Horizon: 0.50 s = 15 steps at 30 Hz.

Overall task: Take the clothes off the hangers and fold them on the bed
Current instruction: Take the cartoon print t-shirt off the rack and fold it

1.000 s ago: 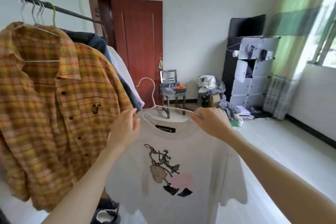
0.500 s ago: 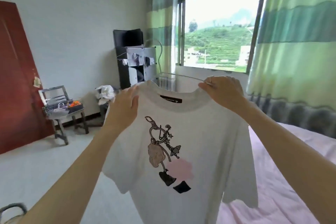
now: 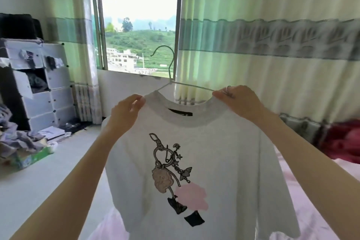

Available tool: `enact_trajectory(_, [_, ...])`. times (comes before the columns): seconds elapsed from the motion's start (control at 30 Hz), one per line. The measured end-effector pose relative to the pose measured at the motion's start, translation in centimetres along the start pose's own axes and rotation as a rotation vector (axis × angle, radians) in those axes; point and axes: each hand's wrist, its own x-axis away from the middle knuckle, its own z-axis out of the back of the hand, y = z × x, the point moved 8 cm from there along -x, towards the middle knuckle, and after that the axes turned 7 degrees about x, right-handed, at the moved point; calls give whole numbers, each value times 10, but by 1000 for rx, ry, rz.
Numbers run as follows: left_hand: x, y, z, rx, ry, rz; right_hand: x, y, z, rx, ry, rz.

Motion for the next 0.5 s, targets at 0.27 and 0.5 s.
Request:
enact_trajectory(0.27, [-19,3,-109,7,-109,-44,8,85,-27,-18,47,-174])
enact_trajectory(0.5, [-35,9,-170,169,-141,-155,8,92,-63,-7,-127,-209])
